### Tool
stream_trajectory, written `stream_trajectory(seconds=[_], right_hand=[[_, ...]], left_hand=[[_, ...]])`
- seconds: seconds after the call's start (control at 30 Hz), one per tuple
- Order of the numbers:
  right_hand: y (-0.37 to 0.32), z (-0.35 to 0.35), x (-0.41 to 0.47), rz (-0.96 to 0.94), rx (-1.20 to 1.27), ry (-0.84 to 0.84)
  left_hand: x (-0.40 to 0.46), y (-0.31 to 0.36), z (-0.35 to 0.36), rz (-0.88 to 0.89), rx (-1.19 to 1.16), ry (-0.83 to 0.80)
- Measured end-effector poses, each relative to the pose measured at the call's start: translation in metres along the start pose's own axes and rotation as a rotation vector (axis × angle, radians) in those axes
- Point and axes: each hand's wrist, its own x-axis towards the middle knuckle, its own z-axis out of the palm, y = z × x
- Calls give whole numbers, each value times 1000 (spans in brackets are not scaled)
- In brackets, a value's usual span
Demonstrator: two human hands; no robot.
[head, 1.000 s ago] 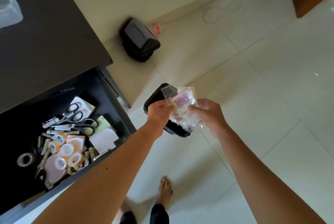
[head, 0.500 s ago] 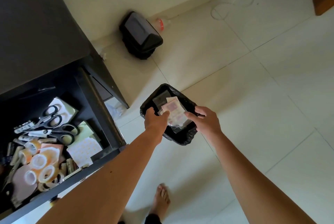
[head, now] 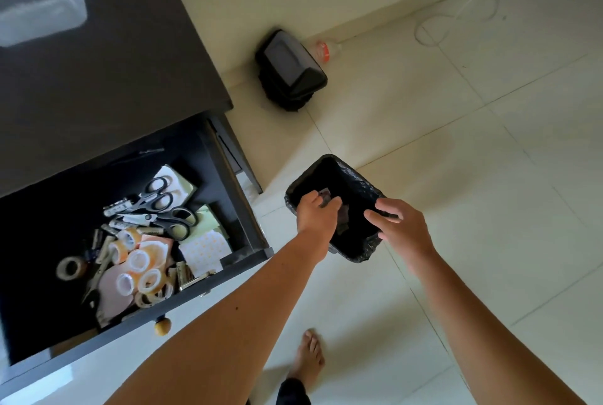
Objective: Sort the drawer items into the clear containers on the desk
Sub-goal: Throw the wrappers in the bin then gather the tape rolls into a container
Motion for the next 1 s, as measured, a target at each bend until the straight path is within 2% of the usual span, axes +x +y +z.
stream_trajectory(seconds=[0.33, 0.6, 0.83, 1.0], right_hand=[[-64, 21, -59, -110, 45, -33], [-135, 96, -107, -274, 76, -132], [-168, 174, -134, -392, -81, -266], [-168, 223, -141, -383, -143, -349]], left_hand=[[-51, 35, -63, 171, 38, -158], [-87, 60, -169, 325, -201, -172], [-93, 42, -289, 278, -309, -22], [-87, 11, -356, 256, -309, 110]])
